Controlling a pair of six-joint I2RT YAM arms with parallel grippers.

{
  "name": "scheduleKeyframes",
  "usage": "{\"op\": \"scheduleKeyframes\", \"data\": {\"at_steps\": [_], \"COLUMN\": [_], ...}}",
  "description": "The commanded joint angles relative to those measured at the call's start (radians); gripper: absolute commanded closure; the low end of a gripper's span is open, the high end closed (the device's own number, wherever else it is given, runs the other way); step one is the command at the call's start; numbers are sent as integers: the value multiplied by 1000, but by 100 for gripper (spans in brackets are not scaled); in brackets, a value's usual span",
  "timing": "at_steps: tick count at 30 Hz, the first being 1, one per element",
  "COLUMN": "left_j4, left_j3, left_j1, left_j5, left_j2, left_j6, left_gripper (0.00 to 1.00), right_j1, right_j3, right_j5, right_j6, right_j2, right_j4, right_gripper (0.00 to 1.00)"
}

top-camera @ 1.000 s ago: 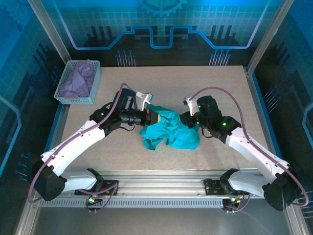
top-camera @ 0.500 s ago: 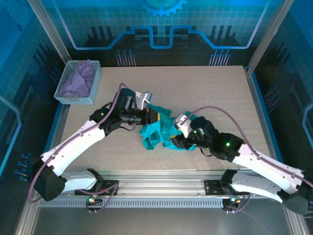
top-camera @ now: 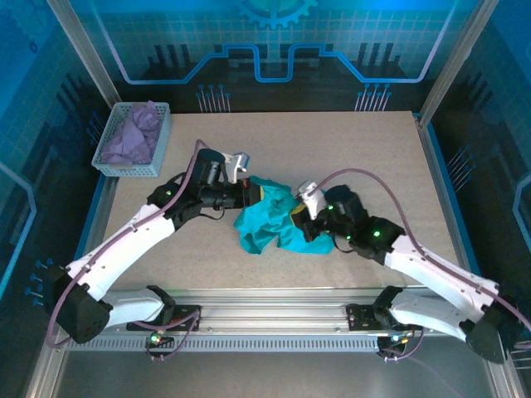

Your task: Fold the inside-out t-shirt

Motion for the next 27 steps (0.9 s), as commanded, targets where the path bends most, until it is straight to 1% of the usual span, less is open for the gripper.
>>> {"op": "scheduleKeyframes", "data": {"at_steps": [1,3,5,7,9,11,14,15,17,20,21,23,27], "left_j4": [-24,-13,1,22,13,-1,19,28,43,62,71,75,66], "left_j3": [-18,-24,-30,-39,-40,-53,-87,-95,-98,-87,-83,-67,-42], "left_j1": [26,27,27,26,23,5,-63,-87,-119,-157,-168,-186,-197], "left_j5": [-71,-78,-77,-70,-92,-176,-323,-344,-342,-259,-209,-144,-66], "left_j2": [-30,-19,-1,13,12,-22,-102,-121,-146,-143,-135,-116,-84], "left_j6": [36,54,73,104,150,207,299,321,339,346,352,354,348], "left_gripper": [100,100,93,80,70,59,48,46,45,46,47,50,52], "right_j1": [-92,-122,-141,-163,-179,-187,-193,-193,-193,-192,-193,-194,-194], "right_j3": [-18,-5,8,14,26,37,48,51,54,56,55,56,51], "right_j5": [-371,-460,-512,-551,-568,-574,-565,-564,-562,-554,-550,-543,-530], "right_j6": [44,47,49,58,56,44,35,34,32,28,27,25,25], "right_j2": [-4,19,42,65,88,105,120,124,130,134,134,131,124], "right_j4": [121,132,145,164,162,147,136,134,133,128,126,119,111], "right_gripper": [100,100,100,100,100,100,100,100,100,100,100,100,100]}}
